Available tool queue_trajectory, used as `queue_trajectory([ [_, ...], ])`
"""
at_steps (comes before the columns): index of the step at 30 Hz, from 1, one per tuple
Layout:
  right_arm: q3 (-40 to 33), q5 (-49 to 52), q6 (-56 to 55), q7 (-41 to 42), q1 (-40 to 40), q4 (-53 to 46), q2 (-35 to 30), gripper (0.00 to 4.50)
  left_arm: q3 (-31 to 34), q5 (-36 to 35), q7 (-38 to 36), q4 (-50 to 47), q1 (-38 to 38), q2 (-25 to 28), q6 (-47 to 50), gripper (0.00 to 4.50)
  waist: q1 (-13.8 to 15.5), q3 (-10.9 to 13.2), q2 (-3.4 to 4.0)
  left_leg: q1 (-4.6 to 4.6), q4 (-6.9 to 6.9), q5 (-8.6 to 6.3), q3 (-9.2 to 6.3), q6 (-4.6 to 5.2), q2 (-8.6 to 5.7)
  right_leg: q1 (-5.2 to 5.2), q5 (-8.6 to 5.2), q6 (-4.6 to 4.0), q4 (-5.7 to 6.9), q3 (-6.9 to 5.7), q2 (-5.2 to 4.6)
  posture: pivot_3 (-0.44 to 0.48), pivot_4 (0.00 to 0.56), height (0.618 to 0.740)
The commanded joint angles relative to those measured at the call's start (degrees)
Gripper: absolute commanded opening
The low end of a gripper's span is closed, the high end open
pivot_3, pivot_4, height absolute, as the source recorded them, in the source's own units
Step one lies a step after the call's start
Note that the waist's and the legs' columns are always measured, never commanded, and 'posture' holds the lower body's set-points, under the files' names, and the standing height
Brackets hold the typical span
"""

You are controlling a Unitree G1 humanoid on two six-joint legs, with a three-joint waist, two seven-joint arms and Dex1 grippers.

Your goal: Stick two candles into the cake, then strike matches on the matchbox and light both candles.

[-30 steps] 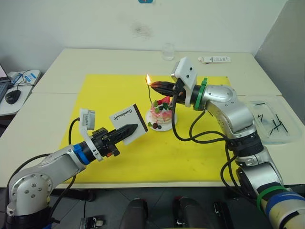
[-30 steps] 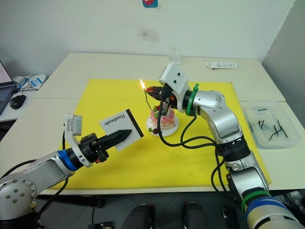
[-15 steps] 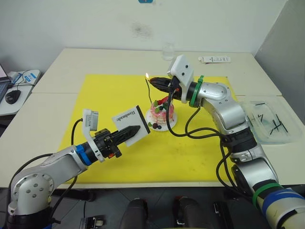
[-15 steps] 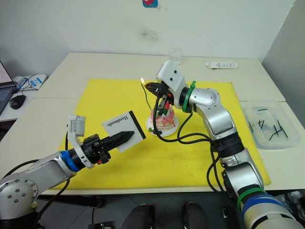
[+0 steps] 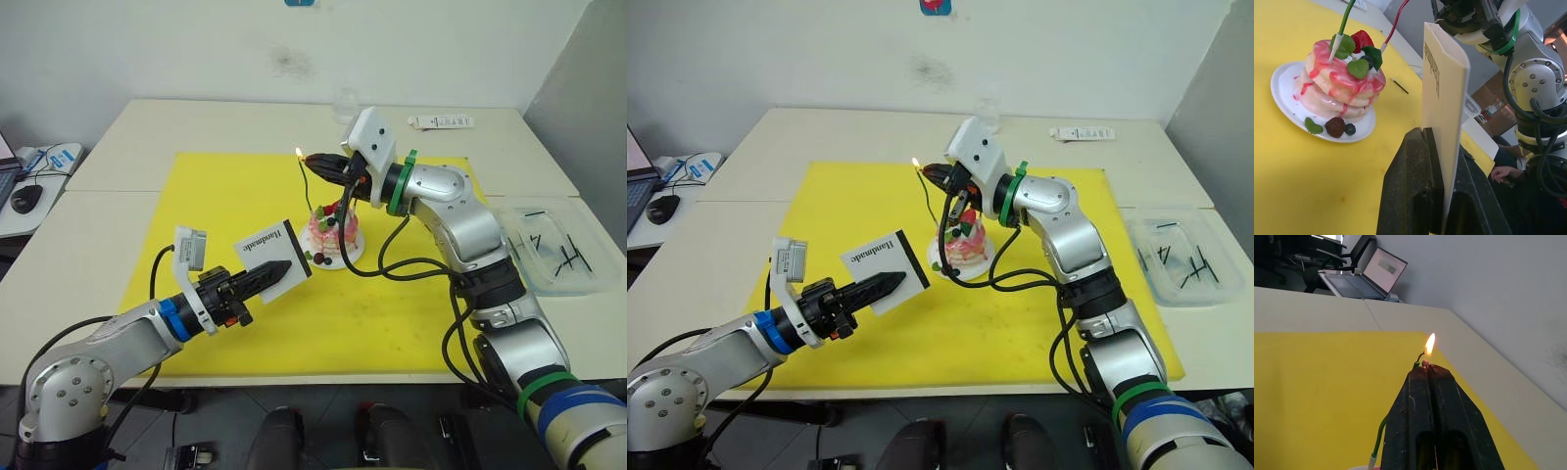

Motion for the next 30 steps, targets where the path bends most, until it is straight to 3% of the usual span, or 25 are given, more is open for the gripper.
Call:
queue_trajectory([
  [1,-1.38,-0.1,-1.52,-0.4,-1.82,-0.63,0.08,0.06,0.17,-0.92,-0.67,-1.8,-0.67,0.54,-1.44,0.0,-0.01,0.0,0.0,0.0,0.0,0.0,0.0,0.0,0.0,0.0,0.0,0.0,0.0,0.0,0.0,0.0,0.15,0.74],
  [18,-1.53,-0.97,-0.92,-0.9,0.41,-1.61,-1.6,0.06,-1.33,0.0,-1.99,-0.72,-1.98,0.39,-1.88,0.0,0.0,0.0,0.0,0.0,-0.01,0.0,0.02,0.0,-0.01,0.0,0.0,-0.01,-0.02,0.01,0.0,0.0,0.15,0.74],
  [24,-2.06,1.46,4.84,0.67,6.02,-13.45,-5.1,0.06,-3.03,0.2,-3.4,0.0,-3.08,0.52,-1.6,0.0,0.11,0.01,0.01,-0.05,-0.04,0.0,-0.02,0.0,0.0,-0.02,-0.04,-0.05,-0.05,-0.03,-0.01,0.0,0.15,0.74],
  [30,-5.53,3.81,11.79,3.47,14.15,-25.91,-15.29,0.06,-5.78,0.64,-6.93,0.67,-4.73,1.28,-0.22,0.0,0.29,0.01,0.01,-0.05,-0.05,0.0,0.0,-0.01,-0.03,0.0,-0.07,-0.08,-0.08,-0.04,-0.03,0.0,0.15,0.74],
])
